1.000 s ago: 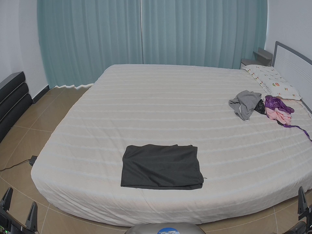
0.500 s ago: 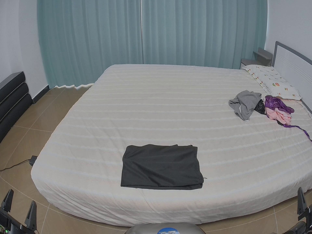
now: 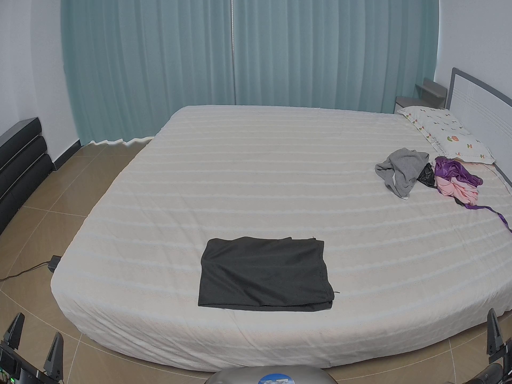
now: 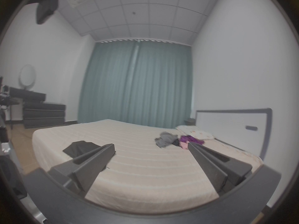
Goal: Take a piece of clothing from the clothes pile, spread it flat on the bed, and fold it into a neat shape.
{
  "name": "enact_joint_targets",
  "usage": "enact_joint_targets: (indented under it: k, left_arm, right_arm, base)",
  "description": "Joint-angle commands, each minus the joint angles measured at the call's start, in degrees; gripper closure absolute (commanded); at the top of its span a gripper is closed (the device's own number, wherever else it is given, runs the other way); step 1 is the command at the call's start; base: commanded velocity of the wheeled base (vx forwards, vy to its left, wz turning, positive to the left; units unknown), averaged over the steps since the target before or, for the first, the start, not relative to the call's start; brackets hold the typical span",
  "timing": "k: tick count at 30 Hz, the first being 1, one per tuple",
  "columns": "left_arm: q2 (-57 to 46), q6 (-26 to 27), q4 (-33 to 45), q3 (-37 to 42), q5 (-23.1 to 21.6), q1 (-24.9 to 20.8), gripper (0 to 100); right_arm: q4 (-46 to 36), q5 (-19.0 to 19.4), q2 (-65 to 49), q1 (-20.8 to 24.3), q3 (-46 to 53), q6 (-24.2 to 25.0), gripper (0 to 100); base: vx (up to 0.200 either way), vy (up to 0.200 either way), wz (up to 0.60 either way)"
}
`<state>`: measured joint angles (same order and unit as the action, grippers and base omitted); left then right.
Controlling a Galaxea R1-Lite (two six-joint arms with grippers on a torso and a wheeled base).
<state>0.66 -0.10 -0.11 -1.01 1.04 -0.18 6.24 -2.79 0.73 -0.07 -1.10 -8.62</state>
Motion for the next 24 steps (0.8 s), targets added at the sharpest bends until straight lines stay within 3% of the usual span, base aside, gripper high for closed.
enact_joint_targets:
  k: [1,3,7,8,10,13,16,20,24]
  left_arm:
    - [-0.3,0.2,0.2,1.0,0.0,0.0,0]
    - [-0.3,0.1,0.2,1.0,0.1,0.0,0]
    - [-0.3,0.1,0.2,1.0,0.1,0.0,0]
    - [-0.3,0.1,0.2,1.0,0.1,0.0,0]
    - [-0.3,0.1,0.2,1.0,0.1,0.0,0]
    - [-0.3,0.1,0.2,1.0,0.1,0.0,0]
    - [-0.3,0.1,0.2,1.0,0.1,0.0,0]
    - [-0.3,0.0,0.2,1.0,0.1,0.0,0]
    - [-0.3,0.0,0.2,1.0,0.1,0.0,0]
  right_arm:
    - [-2.4,4.5,-0.6,-0.1,1.1,-3.0,0]
    - [-6.2,3.8,-0.6,-0.1,-0.5,-0.4,0]
    - [-2.6,-2.5,-0.7,-0.1,1.0,4.8,0]
    - [-2.9,-2.6,-0.7,-0.1,1.1,6.0,0]
    - [-3.0,-2.4,-0.6,-0.1,1.1,7.4,0]
    - [-2.9,-1.9,-0.6,-0.1,1.1,5.1,0]
    - [-2.8,2.3,-0.6,0.0,1.1,3.3,0]
    - [-7.7,4.1,-0.6,0.2,0.7,5.9,0]
    - [-6.9,4.7,-0.7,0.0,0.8,6.1,0]
  base:
    - [0.000,0.000,0.00]
    - [0.000,0.000,0.00]
    - [0.000,0.000,0.00]
    - [0.000,0.000,0.00]
    - [0.000,0.000,0.00]
    - [0.000,0.000,0.00]
    - [0.000,0.000,0.00]
    - [0.000,0.000,0.00]
    - [0.000,0.000,0.00]
